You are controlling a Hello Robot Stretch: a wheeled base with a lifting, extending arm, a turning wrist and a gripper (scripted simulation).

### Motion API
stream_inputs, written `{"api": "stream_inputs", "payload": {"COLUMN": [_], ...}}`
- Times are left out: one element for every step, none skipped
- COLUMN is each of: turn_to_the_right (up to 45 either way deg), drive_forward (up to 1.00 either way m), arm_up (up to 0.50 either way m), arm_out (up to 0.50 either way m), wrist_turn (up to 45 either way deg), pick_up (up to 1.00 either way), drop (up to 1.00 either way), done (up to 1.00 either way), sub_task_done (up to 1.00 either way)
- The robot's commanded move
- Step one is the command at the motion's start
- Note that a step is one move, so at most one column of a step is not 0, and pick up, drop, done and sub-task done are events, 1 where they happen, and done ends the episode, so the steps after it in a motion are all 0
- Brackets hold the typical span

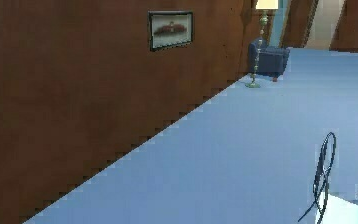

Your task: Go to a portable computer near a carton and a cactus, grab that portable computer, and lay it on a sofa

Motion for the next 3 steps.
{"api": "stream_inputs", "payload": {"turn_to_the_right": [3.0,0.0,30.0], "drive_forward": [0.00,0.80,0.00], "arm_up": [0.00,0.00,0.00], "arm_out": [0.00,0.00,0.00], "wrist_turn": [0.0,0.0,0.0], "pick_up": [0.00,0.00,0.00], "drop": [0.00,0.00,0.00], "done": [0.00,0.00,0.00], "sub_task_done": [0.00,0.00,0.00]}}
